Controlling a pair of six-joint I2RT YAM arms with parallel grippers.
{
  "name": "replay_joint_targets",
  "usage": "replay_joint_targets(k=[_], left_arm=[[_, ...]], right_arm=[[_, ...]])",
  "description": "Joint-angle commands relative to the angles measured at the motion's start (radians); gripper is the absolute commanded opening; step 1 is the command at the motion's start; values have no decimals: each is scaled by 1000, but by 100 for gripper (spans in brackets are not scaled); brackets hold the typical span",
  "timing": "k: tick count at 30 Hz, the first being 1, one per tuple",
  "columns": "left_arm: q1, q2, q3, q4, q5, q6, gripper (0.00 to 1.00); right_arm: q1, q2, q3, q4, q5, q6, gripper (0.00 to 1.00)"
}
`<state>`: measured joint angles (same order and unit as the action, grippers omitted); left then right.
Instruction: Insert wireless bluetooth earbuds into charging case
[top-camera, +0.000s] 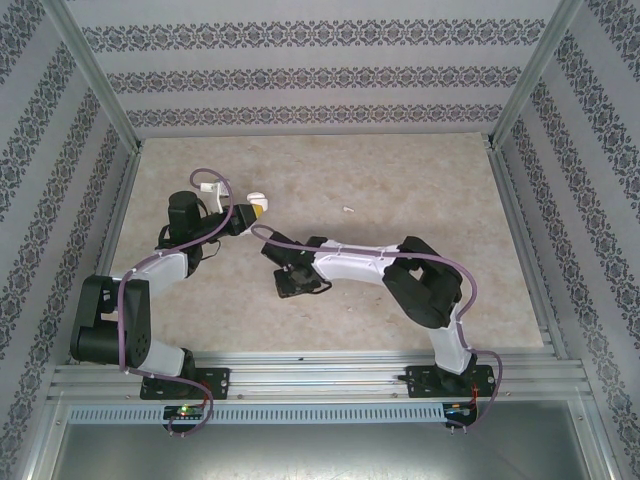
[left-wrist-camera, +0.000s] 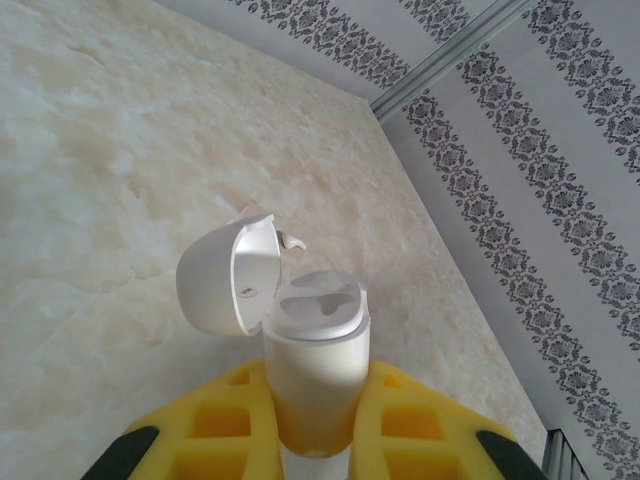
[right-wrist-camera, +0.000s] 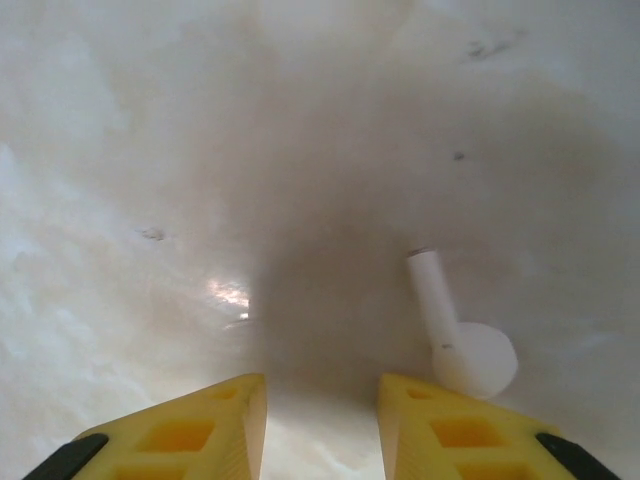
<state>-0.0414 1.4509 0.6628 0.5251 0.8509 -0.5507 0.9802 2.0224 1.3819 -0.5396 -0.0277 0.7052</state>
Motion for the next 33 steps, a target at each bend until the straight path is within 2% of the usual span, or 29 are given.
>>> replay_joint_targets(k=[1,17,33], left_arm=[[-18,-2,-2,12,-10,18,0],[-22,2,-1,-5,-9,26,0],[-26,0,-6,-5,-1,26,0]], right_arm=[[-23,-13,-12,-23,48,14,36],[-49,46,112,-115,86,-27,39],[-59,121,186,-214,86,-81,35]])
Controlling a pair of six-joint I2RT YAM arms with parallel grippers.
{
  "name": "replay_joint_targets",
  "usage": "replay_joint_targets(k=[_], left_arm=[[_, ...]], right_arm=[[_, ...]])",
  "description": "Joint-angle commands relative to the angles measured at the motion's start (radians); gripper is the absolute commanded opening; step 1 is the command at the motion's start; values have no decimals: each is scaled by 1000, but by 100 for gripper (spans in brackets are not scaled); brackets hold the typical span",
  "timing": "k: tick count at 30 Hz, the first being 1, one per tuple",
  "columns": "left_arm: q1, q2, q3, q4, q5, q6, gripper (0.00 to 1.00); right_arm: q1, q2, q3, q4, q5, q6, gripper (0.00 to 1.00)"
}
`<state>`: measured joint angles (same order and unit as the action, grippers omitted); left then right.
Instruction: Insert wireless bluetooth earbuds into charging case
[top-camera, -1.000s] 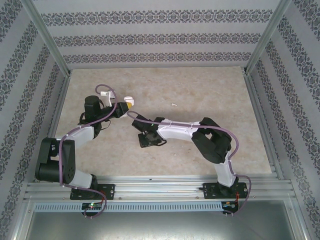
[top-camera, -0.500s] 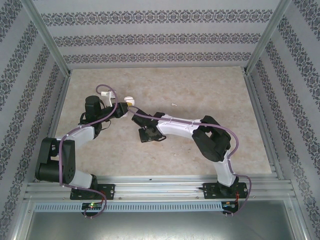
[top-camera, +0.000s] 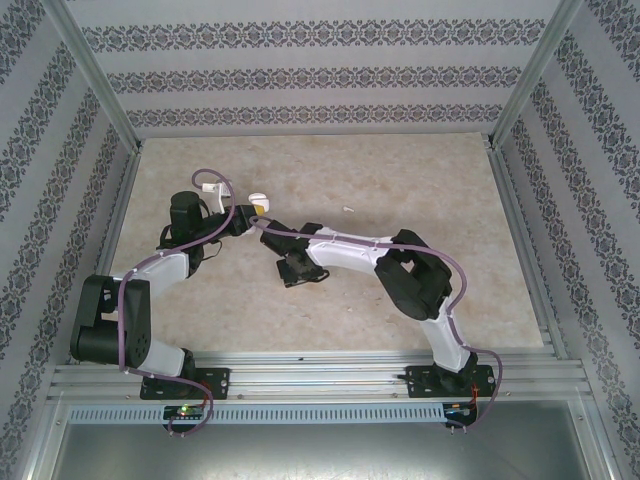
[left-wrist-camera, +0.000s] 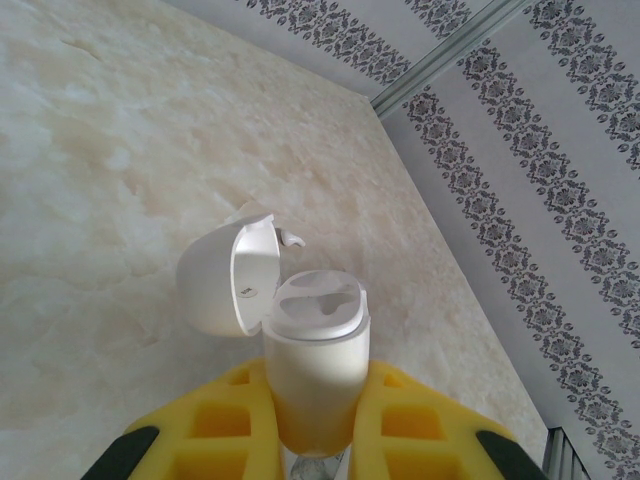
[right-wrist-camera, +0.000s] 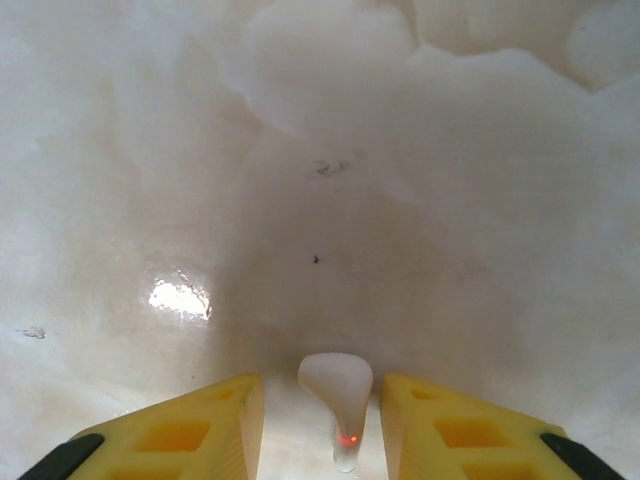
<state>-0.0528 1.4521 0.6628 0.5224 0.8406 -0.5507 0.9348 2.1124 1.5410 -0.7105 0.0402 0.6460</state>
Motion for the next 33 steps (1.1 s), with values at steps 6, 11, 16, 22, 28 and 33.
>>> replay_joint_targets(k=[6,11,16,22,28,33], left_arm=[[-19,-4,-5,-9,17,26,0],[-26,-9,-9,-4,28,38,0],[-36,-9,-41,103,62,40,0],[-64,-13,-84,269,101,26,0],[-129,-13,-101,406,129,34,0],[-228,-9,-118,566,166,84,0]], right_arm=[[-21,71,72,-83,6,-44,25],[-20,63,67,-97,1,-55,16],[-22,-31,17,-89,56,-56,13],[-33,-317,-166,-10,154,-58,12],[-34,-640,-302,55,258,-105,12],[-36,-887,-383,173,277,-179,12]])
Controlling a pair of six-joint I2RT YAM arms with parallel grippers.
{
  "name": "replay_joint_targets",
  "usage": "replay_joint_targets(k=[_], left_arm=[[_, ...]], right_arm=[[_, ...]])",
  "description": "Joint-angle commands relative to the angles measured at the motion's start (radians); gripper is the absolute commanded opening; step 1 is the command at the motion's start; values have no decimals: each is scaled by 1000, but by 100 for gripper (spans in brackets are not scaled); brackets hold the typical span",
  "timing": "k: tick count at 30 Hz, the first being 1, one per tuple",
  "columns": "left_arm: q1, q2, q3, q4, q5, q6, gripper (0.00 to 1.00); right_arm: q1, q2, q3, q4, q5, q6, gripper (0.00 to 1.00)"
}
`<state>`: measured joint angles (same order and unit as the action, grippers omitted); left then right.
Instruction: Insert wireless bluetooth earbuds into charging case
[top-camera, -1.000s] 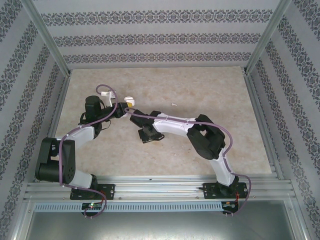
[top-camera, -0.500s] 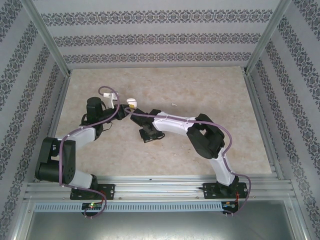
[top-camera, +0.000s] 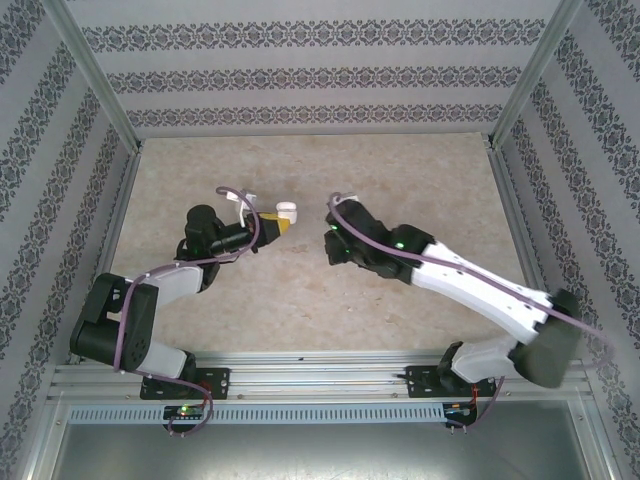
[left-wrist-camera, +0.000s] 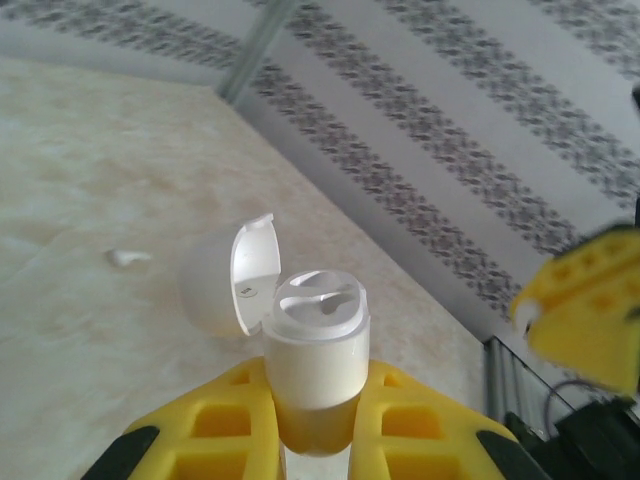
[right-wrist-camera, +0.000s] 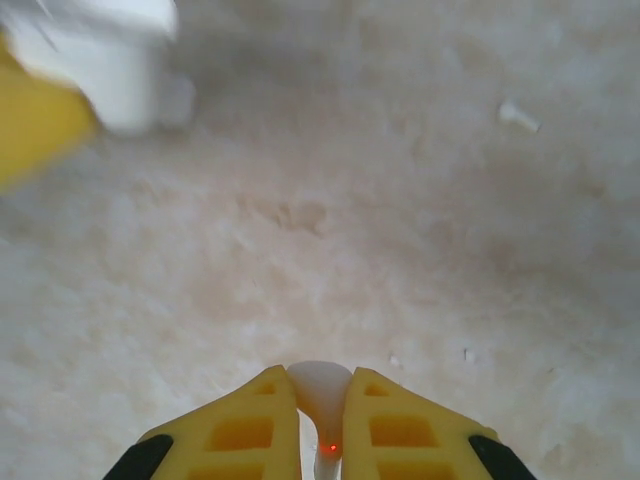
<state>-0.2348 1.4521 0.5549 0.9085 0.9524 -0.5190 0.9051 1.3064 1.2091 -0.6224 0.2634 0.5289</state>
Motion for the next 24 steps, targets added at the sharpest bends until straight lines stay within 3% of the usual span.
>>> replay_joint_targets(k=[1,5,13,24], left_arm=[[-67,-8,-9,189,54,62,0],[-146,-21,-10,202,4,106,0],[-284,-76,19,50,-122,195,0],[-311,-115,37,-2,-139,168,0]], right_arm=[[-7,-120,-66,119,45,-76,12],[-7,-214,-104,263,-39,-121,12],[-12,-215,-149,453,-183,-153,11],[-47,-181,-151,446,-265,-130,11]])
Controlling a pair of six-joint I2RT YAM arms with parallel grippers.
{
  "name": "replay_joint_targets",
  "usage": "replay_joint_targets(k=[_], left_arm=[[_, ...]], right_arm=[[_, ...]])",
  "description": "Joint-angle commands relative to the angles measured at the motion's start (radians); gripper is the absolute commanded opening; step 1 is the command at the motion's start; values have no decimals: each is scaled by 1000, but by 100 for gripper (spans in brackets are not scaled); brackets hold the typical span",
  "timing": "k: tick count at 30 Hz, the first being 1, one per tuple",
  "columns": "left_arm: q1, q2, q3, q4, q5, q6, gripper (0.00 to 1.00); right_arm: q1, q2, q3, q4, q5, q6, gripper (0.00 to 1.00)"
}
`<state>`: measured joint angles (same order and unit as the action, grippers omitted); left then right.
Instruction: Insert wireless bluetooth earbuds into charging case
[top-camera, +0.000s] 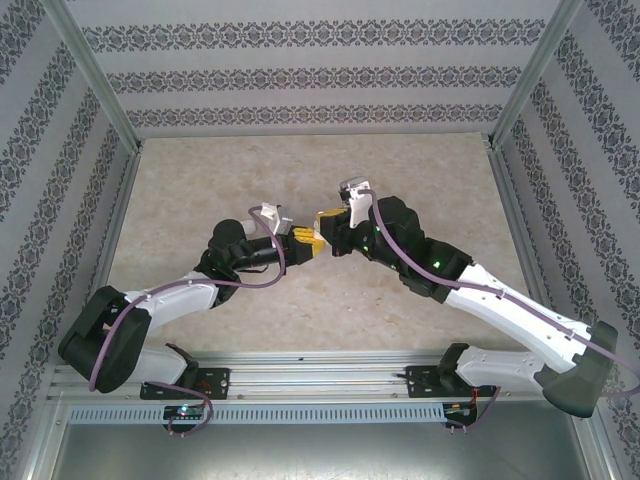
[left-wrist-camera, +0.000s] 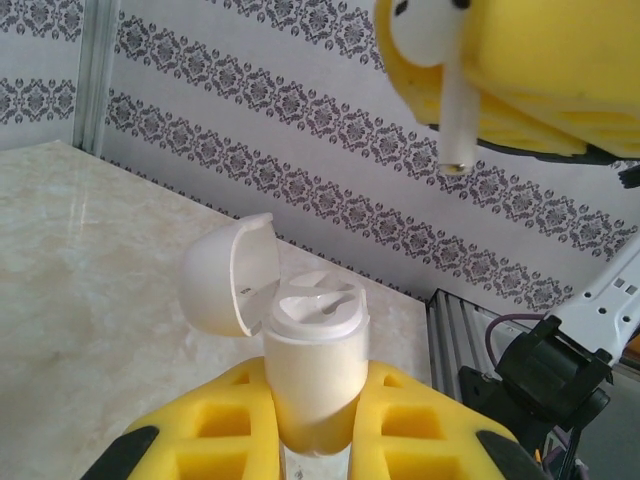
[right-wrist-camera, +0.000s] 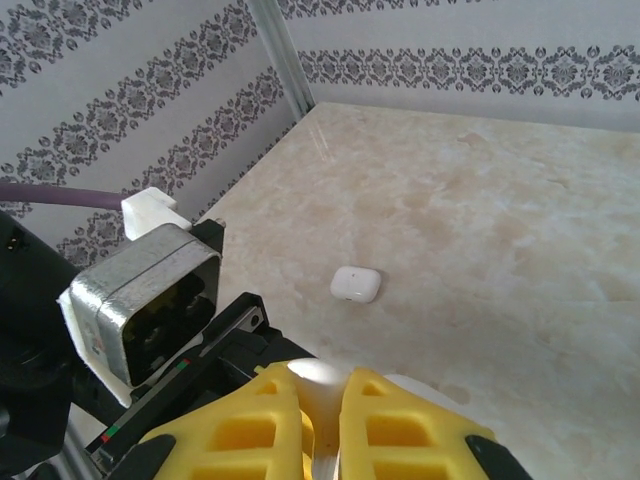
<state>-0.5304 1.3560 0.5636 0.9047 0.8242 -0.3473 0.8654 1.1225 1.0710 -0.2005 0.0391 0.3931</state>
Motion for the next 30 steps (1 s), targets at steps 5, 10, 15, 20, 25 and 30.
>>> replay_joint_targets(k=[5,10,15,20,25,30], left_arm=[[-21,-14,35,22,-11,-18,0],[-23,-12,43,31,-5,-30,0],[-25,-14,40,56,0,-45,0],[-26,-13,44,59,11,-46,0],[-28,-14,45,72,16,-52,0],[-29,-15,47,80,17,-55,0]], right_arm=[[-17,-3,-37,37,-48,9,11],[-32,2,-53,39,-47,16,11],[-42,10,-66,33,-56,34,11],[-49,11,-69,42,-58,43,11],[-51,13,-69,43,-60,45,11],[-52,18,-71,38,-65,45,11]])
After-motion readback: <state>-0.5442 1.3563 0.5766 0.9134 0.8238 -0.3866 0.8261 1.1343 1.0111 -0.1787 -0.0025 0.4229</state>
